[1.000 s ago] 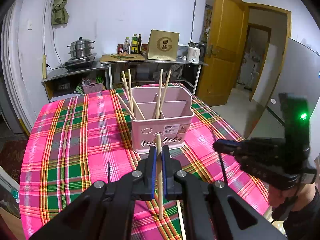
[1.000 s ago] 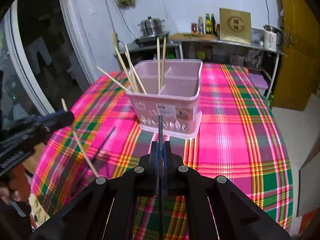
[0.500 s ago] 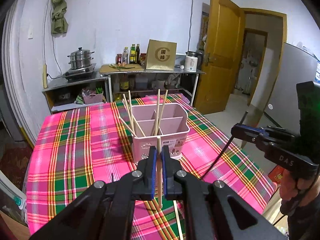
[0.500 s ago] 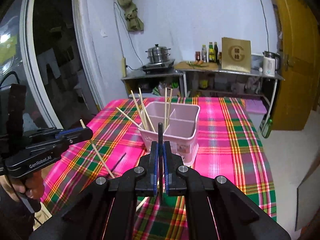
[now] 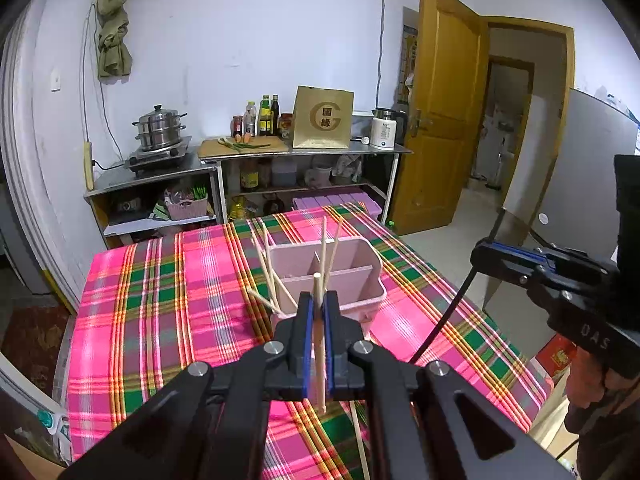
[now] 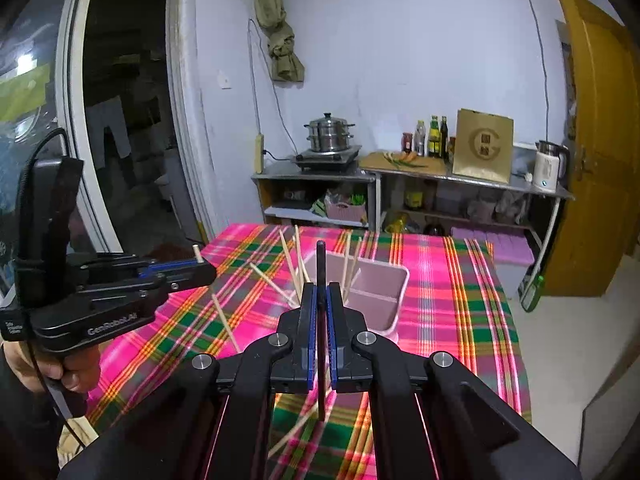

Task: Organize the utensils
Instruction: 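Lower both chopsticks into the basket compartments and open both tools, then move both open tools back down to the remaining chopsticks on the table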

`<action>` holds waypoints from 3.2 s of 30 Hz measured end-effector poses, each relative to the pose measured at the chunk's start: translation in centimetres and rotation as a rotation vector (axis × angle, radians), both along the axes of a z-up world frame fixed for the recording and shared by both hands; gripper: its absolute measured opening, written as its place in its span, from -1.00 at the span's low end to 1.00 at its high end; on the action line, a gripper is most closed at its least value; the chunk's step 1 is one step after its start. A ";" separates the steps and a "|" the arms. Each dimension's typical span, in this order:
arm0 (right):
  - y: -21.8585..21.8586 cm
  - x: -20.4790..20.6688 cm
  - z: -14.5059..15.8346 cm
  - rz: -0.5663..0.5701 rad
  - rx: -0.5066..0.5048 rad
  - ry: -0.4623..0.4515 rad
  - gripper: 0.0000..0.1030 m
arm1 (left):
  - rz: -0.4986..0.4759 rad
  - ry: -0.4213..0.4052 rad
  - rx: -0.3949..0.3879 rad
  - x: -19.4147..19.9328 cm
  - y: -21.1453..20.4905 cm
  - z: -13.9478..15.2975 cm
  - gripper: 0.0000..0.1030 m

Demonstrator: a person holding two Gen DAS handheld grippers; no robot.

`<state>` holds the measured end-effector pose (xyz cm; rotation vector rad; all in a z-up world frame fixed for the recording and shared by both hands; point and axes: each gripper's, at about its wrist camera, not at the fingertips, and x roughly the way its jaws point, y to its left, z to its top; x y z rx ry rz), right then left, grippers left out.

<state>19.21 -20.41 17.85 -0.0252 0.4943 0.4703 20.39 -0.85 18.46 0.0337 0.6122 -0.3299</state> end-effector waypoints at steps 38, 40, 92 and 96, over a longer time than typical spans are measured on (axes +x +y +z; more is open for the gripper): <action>2.8 10.5 -1.4 -0.011 0.056 -0.035 -0.91 | 0.059 0.004 -0.014 11.2 -0.3 -1.8 -0.89; 2.9 10.9 -2.5 -0.011 0.046 -0.011 -0.91 | 0.059 0.020 -0.005 11.4 -0.3 -2.6 -0.89; -1.4 -4.0 -12.3 -0.042 0.058 0.159 -0.51 | 0.117 0.037 -0.057 -7.4 6.0 -12.3 -0.51; -1.1 -3.9 -13.5 -0.044 0.063 0.192 -0.51 | 0.123 0.069 -0.043 -7.2 6.2 -13.7 -0.51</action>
